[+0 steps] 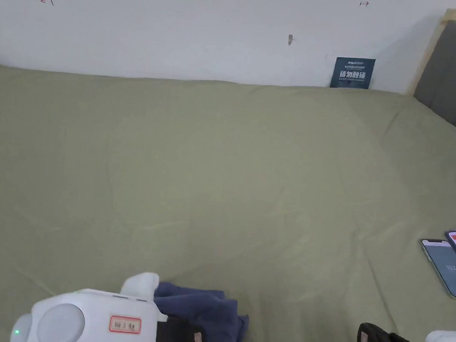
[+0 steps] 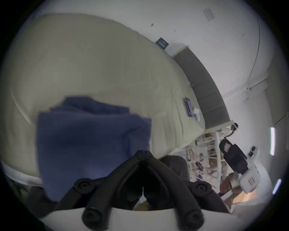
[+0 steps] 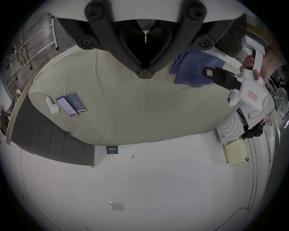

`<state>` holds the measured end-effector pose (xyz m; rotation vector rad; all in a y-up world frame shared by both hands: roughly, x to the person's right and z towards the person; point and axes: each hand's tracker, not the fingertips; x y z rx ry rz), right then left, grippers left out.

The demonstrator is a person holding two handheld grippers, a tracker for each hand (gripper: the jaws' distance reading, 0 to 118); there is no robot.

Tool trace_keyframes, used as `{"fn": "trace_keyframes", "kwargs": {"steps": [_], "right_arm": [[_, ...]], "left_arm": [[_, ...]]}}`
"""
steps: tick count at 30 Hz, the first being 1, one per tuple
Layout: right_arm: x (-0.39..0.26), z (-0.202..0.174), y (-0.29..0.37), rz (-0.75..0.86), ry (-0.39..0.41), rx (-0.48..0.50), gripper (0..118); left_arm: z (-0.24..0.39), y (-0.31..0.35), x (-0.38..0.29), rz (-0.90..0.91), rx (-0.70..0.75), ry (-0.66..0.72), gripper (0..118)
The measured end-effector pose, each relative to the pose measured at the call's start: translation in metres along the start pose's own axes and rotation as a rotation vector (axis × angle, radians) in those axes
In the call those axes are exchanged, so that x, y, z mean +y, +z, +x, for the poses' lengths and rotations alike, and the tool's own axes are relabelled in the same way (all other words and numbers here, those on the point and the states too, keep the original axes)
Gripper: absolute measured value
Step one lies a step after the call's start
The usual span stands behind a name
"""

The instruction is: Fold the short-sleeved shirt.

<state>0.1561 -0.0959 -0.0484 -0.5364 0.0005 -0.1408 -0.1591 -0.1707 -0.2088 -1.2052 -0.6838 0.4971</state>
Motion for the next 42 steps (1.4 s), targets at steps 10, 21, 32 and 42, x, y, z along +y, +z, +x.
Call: {"fn": "trace_keyframes", "kwargs": {"steps": [10, 21, 32, 42], "right_arm": [[-0.007, -0.002, -0.008, -0.076, 0.020, 0.000, 0], [-0.009, -0.066, -0.086, -0.290, -0.019, 0.370, 0], [-0.061, -0.045, -0.254, -0.655, -0.429, 0.759, 0], [-0.079, -0.020, -0.269, -0.696, -0.659, 0.933, 0]], "left_arm": [[-0.022, -0.063, -0.009, -0.097, -0.012, 0.014, 0], [-0.029, 0.075, 0.015, 0.100, 0.041, -0.055, 0], [-0.105, 0.101, 0.029, 0.129, 0.149, 0.057, 0], [-0.141, 0.056, 0.048, -0.003, -0.053, 0.093, 108]]}}
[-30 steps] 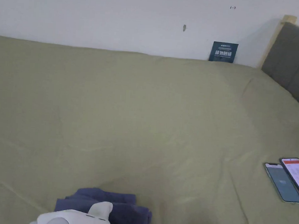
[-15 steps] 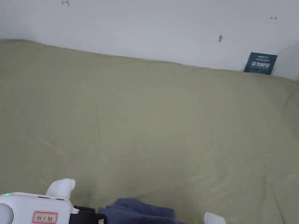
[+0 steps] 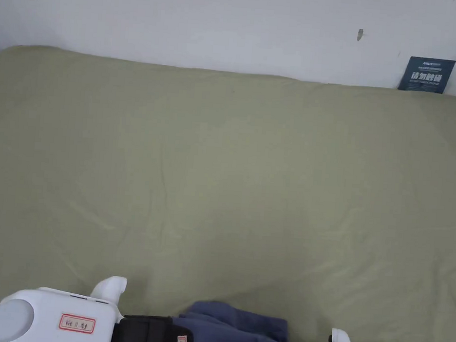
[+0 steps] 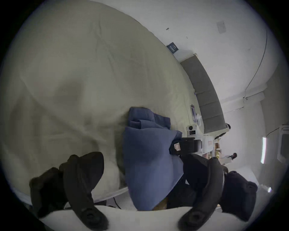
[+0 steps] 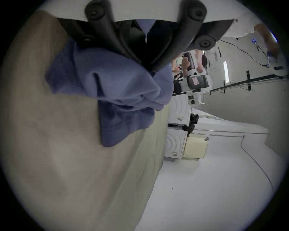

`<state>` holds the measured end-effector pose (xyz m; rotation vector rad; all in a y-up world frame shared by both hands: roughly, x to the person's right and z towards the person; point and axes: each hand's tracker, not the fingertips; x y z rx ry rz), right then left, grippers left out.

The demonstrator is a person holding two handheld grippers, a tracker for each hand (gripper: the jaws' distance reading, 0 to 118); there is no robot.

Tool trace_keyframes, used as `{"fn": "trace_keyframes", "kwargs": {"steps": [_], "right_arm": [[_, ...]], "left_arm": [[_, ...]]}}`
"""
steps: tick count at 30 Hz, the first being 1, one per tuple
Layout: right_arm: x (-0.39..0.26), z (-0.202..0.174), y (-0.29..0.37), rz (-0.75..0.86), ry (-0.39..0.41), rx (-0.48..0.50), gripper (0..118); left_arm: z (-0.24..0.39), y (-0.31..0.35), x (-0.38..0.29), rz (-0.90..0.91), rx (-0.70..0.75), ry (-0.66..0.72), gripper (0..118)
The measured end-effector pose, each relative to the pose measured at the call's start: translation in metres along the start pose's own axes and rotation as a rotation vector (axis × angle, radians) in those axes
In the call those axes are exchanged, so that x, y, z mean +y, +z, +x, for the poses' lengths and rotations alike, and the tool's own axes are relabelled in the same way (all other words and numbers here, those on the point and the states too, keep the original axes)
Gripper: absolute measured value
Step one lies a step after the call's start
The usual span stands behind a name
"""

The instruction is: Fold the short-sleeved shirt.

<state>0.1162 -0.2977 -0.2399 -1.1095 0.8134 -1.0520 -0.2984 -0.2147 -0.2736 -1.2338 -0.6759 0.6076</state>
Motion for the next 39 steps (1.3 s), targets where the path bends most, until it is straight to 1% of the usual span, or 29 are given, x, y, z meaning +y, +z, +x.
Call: {"fn": "trace_keyframes", "kwargs": {"steps": [1, 2, 4, 5, 6, 7, 10, 11, 13, 15, 18, 19, 22, 25, 27, 28, 30, 31, 32, 33, 34, 35, 37, 39], "right_arm": [[0.000, 0.000, 0.001, 0.002, -0.003, 0.003, 0], [0.000, -0.001, 0.001, 0.005, -0.007, 0.005, 0], [-0.001, -0.004, 0.001, 0.006, -0.001, -0.011, 0], [-0.002, -0.009, 0.002, 0.012, 0.008, -0.031, 0], [-0.003, -0.014, 0.003, 0.016, 0.023, -0.056, 0], [-0.003, -0.021, 0.004, 0.022, 0.049, -0.089, 0], [-0.007, -0.045, 0.012, 0.040, 0.135, -0.178, 0], [-0.008, -0.055, 0.015, 0.042, 0.174, -0.199, 0], [-0.012, -0.070, 0.024, 0.050, 0.229, -0.223, 0], [-0.014, -0.086, 0.033, 0.060, 0.275, -0.245, 0], [-0.016, -0.108, 0.045, 0.091, 0.363, -0.301, 0], [-0.015, -0.113, 0.048, 0.098, 0.380, -0.308, 0], [-0.013, -0.126, 0.056, 0.117, 0.409, -0.326, 0], [-0.011, -0.137, 0.061, 0.141, 0.424, -0.352, 0], [-0.009, -0.139, 0.064, 0.157, 0.422, -0.367, 0], [-0.009, -0.139, 0.065, 0.167, 0.420, -0.379, 0], [-0.009, -0.139, 0.066, 0.187, 0.408, -0.397, 0], [-0.007, -0.132, 0.071, 0.194, 0.399, -0.394, 0], [-0.006, -0.130, 0.074, 0.198, 0.394, -0.389, 0], [-0.006, -0.128, 0.074, 0.199, 0.389, -0.382, 0], [-0.005, -0.127, 0.074, 0.201, 0.381, -0.381, 0], [-0.003, -0.127, 0.074, 0.205, 0.376, -0.388, 0], [-0.001, -0.127, 0.075, 0.207, 0.381, -0.397, 0], [0.002, -0.126, 0.081, 0.216, 0.385, -0.387, 0]], "left_arm": [[-0.005, -0.009, 0.002, -0.033, -0.022, 0.027, 108], [-0.009, -0.017, 0.003, -0.028, -0.033, 0.059, 108], [-0.009, -0.018, 0.005, 0.001, -0.065, 0.047, 107], [-0.006, -0.014, 0.008, 0.009, -0.071, 0.049, 95], [-0.005, -0.010, 0.009, 0.019, -0.089, 0.074, 59], [-0.004, -0.011, 0.010, 0.018, -0.036, 0.080, 22], [-0.001, 0.000, 0.013, 0.002, -0.033, 0.049, 22], [-0.001, 0.009, 0.015, 0.011, -0.059, 0.051, 22], [-0.004, 0.034, 0.022, 0.039, -0.053, 0.058, 22], [-0.012, 0.067, 0.032, 0.080, 0.013, 0.037, 22], [-0.040, 0.133, 0.044, 0.153, 0.100, 0.083, 22], [-0.052, 0.157, 0.049, 0.172, 0.129, 0.090, 22], [-0.086, 0.224, 0.062, 0.219, 0.251, 0.126, 22], [-0.125, 0.276, 0.081, 0.232, 0.327, 0.119, 22], [-0.146, 0.296, 0.095, 0.254, 0.321, 0.184, 22], [-0.153, 0.299, 0.099, 0.247, 0.317, 0.181, 22], [-0.161, 0.301, 0.105, 0.264, 0.380, 0.164, 22], [-0.163, 0.299, 0.106, 0.288, 0.404, 0.158, 26], [-0.164, 0.299, 0.106, 0.328, 0.400, 0.155, 55], [-0.165, 0.297, 0.106, 0.355, 0.385, 0.157, 86], [-0.166, 0.301, 0.105, 0.379, 0.412, 0.165, 110], [-0.164, 0.304, 0.102, 0.419, 0.407, 0.159, 114], [-0.158, 0.304, 0.097, 0.445, 0.402, 0.181, 115], [-0.147, 0.306, 0.095, 0.452, 0.431, 0.162, 114]]}}
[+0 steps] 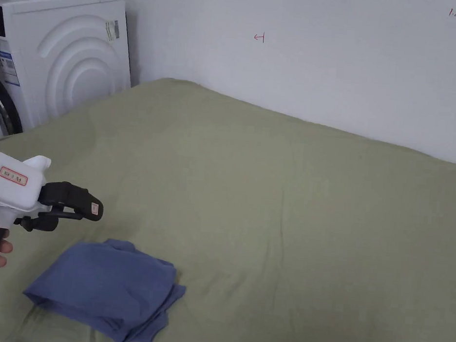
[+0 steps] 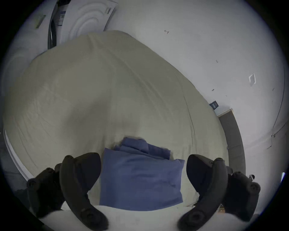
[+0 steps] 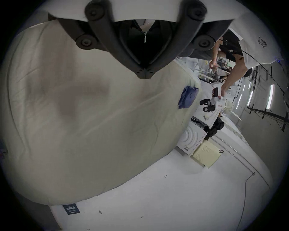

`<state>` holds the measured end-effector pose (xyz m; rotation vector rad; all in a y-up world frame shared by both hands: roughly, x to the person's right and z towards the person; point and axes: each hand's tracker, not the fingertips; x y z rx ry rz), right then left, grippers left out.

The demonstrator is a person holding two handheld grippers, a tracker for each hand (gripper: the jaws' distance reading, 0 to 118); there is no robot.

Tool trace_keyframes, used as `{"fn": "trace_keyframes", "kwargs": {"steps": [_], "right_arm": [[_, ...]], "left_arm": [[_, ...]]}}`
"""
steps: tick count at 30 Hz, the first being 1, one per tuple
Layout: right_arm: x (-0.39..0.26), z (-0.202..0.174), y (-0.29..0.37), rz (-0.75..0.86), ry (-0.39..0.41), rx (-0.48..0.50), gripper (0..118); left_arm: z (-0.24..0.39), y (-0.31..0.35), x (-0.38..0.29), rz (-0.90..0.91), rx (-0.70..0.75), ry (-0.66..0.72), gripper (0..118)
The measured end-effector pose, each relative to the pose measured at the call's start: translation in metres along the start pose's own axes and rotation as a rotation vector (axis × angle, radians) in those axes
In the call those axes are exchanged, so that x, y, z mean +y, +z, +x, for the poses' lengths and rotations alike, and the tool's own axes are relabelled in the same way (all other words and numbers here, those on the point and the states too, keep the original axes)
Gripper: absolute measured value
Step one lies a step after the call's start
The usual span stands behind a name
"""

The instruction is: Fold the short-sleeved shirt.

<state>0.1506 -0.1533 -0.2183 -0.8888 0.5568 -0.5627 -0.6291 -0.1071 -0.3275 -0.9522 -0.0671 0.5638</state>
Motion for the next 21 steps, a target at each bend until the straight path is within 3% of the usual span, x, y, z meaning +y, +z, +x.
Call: {"fn": "trace_keyframes", "kwargs": {"steps": [4, 5, 7, 8, 11, 12, 14, 15, 17, 21], "right_arm": [[0.006, -0.007, 0.013, 0.049, 0.034, -0.002, 0], [0.008, -0.010, 0.017, 0.068, 0.042, -0.010, 0], [0.011, -0.016, 0.028, 0.119, 0.069, -0.021, 0], [0.013, -0.020, 0.035, 0.155, 0.087, -0.044, 0], [0.017, -0.035, 0.054, 0.252, 0.145, -0.133, 0], [0.017, -0.042, 0.059, 0.282, 0.168, -0.174, 0], [0.018, -0.059, 0.066, 0.362, 0.265, -0.311, 0], [0.018, -0.067, 0.068, 0.396, 0.318, -0.392, 0], [0.015, -0.084, 0.069, 0.479, 0.394, -0.551, 0], [0.012, -0.113, 0.071, 0.663, 0.530, -0.679, 0]], "left_arm": [[0.046, 0.009, -0.023, 0.001, -0.031, -0.040, 109], [0.062, 0.009, -0.031, 0.009, -0.036, -0.061, 85], [0.094, 0.009, -0.042, 0.048, -0.026, -0.128, 0], [0.115, 0.010, -0.053, 0.084, 0.005, -0.203, 0], [0.180, 0.011, -0.087, 0.145, -0.043, -0.224, 0], [0.207, 0.010, -0.100, 0.145, -0.026, -0.292, 0], [0.277, 0.011, -0.141, 0.260, 0.031, -0.430, 0], [0.295, 0.004, -0.152, 0.280, -0.029, -0.441, 0], [0.344, 0.007, -0.183, 0.397, -0.009, -0.486, 0], [0.416, 0.024, -0.233, 0.711, 0.051, -0.559, 0]]}}
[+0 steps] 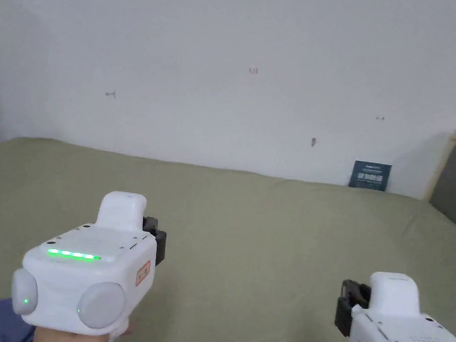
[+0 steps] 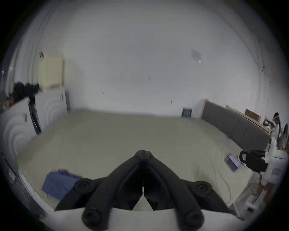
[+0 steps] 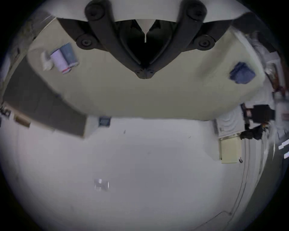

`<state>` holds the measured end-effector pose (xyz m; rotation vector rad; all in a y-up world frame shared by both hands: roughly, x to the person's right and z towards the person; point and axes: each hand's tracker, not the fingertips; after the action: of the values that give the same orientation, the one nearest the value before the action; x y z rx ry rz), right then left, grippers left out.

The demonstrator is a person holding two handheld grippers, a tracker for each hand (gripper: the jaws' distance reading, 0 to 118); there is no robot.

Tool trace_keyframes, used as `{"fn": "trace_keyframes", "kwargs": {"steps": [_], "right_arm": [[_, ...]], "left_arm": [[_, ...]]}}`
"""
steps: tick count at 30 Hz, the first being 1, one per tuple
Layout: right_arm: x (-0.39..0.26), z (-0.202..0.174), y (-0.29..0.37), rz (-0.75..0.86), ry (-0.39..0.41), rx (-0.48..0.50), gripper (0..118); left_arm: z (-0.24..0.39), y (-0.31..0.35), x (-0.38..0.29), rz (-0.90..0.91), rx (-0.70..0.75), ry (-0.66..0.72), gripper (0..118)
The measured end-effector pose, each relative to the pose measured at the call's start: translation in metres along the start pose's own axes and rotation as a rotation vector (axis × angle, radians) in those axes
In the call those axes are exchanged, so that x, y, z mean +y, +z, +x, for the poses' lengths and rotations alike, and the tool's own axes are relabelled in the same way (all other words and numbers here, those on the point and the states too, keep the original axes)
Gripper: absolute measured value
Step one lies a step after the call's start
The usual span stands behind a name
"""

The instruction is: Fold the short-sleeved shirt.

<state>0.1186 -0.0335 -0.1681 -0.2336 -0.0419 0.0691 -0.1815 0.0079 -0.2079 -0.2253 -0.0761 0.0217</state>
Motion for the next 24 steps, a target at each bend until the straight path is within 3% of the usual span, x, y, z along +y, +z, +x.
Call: {"fn": "trace_keyframes", "kwargs": {"steps": [2, 8, 24], "right_arm": [[0.009, -0.008, 0.007, 0.049, 0.001, -0.032, 0], [0.034, -0.017, 0.020, 0.120, -0.033, 0.007, 0], [0.051, -0.003, 0.020, 0.140, -0.043, -0.001, 0]], "left_arm": [[0.026, 0.008, 0.008, 0.064, 0.069, -0.055, 0], [0.044, 0.020, 0.014, 0.044, 0.023, -0.071, 0], [0.025, 0.024, 0.016, 0.020, 0.044, -0.071, 0]]}}
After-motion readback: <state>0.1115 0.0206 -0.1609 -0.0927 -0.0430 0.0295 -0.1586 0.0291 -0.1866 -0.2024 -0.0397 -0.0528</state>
